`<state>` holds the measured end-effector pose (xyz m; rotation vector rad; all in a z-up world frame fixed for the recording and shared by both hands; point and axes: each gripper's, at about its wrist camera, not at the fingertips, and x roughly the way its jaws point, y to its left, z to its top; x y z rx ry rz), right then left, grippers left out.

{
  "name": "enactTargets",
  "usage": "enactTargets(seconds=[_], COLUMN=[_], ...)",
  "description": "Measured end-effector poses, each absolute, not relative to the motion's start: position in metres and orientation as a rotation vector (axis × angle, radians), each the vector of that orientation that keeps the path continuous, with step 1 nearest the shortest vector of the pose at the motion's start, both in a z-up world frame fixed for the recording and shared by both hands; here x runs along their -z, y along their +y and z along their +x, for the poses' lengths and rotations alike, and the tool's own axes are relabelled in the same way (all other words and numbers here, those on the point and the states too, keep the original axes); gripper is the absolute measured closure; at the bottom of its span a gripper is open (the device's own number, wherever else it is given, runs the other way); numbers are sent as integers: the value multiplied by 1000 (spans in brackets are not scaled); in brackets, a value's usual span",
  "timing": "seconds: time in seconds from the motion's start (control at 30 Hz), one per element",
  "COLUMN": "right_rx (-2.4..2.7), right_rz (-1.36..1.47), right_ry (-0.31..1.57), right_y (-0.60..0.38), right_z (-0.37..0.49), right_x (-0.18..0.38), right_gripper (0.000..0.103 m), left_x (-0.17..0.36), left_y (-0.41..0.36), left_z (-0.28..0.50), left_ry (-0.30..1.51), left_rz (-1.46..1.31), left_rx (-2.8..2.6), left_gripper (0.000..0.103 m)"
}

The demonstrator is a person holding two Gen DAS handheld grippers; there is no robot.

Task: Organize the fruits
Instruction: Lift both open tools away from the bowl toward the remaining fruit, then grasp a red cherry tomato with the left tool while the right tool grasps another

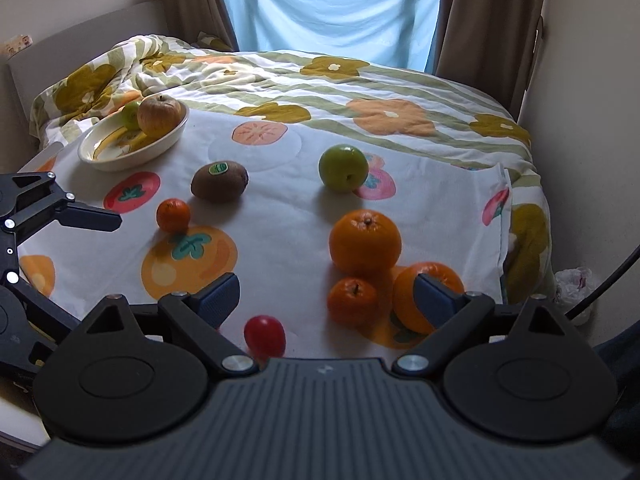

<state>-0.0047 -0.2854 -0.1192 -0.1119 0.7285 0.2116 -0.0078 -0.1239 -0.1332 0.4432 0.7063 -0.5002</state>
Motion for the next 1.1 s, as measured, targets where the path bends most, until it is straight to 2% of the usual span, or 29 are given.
enactTargets(seconds=[0.13, 0.33, 0.57, 0.77, 1.1], right_rx=[-244, -284, -334, -361, -385], right_rz=[-101, -83, -55, -64, -63], right_ry=[749, 770, 793, 805, 822], right_y=[-289, -287, -281, -278, -272], right_z=[-7, -8, -1, 1, 5], right_x=[138, 157, 162, 164, 170], right_gripper=[0, 1, 16, 26, 39], left_x=[150, 164, 170, 170, 169], left_y=[-135, -141, -146, -146, -139], left_z=[-8, -1, 2, 7, 9], left_ry=[716, 719, 728, 742, 755], left_rz=[465, 470, 479, 445, 449], left_rx=[533, 548, 585, 597, 567], left_gripper=[18, 32, 44, 65, 66])
